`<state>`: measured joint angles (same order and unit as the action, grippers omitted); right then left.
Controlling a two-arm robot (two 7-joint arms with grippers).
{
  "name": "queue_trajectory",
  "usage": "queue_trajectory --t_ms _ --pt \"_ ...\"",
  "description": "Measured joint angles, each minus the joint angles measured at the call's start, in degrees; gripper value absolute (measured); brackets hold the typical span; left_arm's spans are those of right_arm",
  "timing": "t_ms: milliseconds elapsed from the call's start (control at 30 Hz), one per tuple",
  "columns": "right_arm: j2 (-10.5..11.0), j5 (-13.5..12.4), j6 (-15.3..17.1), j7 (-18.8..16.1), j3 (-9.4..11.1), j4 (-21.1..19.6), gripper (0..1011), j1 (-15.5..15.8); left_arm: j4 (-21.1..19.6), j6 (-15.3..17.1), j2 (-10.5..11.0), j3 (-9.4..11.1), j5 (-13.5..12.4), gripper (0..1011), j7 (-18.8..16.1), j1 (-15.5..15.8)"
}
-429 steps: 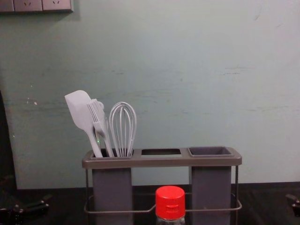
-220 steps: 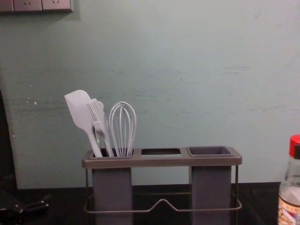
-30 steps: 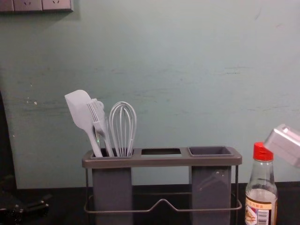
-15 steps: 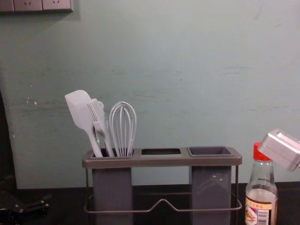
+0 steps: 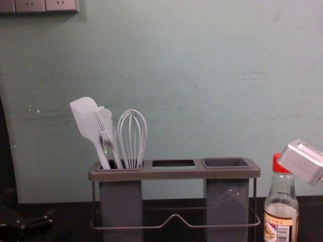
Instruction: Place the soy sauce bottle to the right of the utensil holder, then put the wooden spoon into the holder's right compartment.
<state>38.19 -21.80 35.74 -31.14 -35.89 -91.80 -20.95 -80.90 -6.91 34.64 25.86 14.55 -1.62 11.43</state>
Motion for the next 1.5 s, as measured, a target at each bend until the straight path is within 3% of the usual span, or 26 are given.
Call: queue_trajectory --t_ms 167,433,833,1133,1500 --pt "0.03 -0.09 0.01 0.01 0.02 -0.05 996 0.03 0.0 0.0 0.0 0.0 0.0 1005 0.0 0.0" --pt "0.06 -0.16 0.04 0.04 0.05 -0.1 839 0.03 0.0 0.0 0.0 0.0 0.0 1005 0.0 0.0" --pt "0.08 -0.21 0.1 0.06 0.04 -0.12 838 0.03 0.0 0.0 0.0 0.0 0.0 1005 0.0 0.0" --pt "0.71 -1.42 -4.42 1.77 3.89 -4.06 837 2.71 0.0 0.0 0.0 0.0 0.0 1005 0.0 0.0" --pt "0.86 -5.61 -11.41 6.01 11.63 -11.72 837 6.53 0.0 0.0 0.0 0.0 0.0 1005 0.0 0.0"
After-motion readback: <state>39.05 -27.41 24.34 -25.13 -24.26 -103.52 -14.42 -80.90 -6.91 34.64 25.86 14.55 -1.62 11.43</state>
